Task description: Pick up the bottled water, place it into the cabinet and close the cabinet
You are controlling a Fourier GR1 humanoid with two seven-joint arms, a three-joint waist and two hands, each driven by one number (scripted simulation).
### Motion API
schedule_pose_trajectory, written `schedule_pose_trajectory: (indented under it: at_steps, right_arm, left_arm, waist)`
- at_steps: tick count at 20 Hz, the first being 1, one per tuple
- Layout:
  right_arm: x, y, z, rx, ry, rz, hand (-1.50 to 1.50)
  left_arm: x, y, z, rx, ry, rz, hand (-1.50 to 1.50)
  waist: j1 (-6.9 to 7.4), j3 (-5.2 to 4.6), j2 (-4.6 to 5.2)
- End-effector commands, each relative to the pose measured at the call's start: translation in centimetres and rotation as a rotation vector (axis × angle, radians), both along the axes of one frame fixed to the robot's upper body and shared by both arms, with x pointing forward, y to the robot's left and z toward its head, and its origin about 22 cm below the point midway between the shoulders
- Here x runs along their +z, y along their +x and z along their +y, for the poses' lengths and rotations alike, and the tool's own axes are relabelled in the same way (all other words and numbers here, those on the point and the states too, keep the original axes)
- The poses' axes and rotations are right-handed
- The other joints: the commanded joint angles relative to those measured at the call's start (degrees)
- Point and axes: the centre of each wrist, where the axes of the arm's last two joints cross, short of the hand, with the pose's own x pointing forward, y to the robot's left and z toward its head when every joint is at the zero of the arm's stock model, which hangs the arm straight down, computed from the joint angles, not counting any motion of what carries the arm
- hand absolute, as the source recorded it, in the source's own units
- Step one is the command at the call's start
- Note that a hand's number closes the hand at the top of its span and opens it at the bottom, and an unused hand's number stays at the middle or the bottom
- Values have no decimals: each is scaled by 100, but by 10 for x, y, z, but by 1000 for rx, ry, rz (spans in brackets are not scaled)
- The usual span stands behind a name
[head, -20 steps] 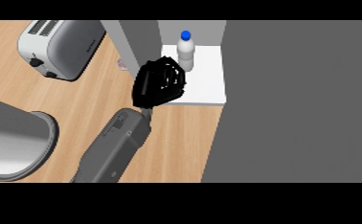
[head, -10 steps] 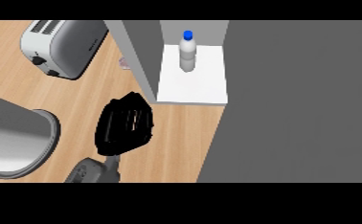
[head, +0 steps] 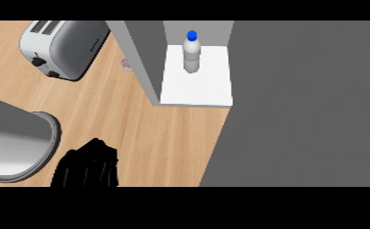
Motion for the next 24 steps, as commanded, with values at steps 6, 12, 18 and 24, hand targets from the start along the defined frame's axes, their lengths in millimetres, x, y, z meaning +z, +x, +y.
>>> schedule_pose_trajectory:
  at_steps: [6,12,18,24]
  right_arm:
    - [29,9,36,111,86,-43,150]
    - [52,21,76,71,126,-29,150]
    - [66,90,95,-18,166,21,150]
    - [78,139,107,-34,127,18,150]
  left_arm:
    - [26,-54,42,17,8,-24,150]
    - [29,-86,62,54,0,-18,150]
    - [22,-86,101,94,7,-5,150]
    - [32,-105,122,90,5,-23,150]
  waist:
    - [22,-3,37]
    - [-37,-3,21]
    - [-18,6,77]
    - [11,9,68]
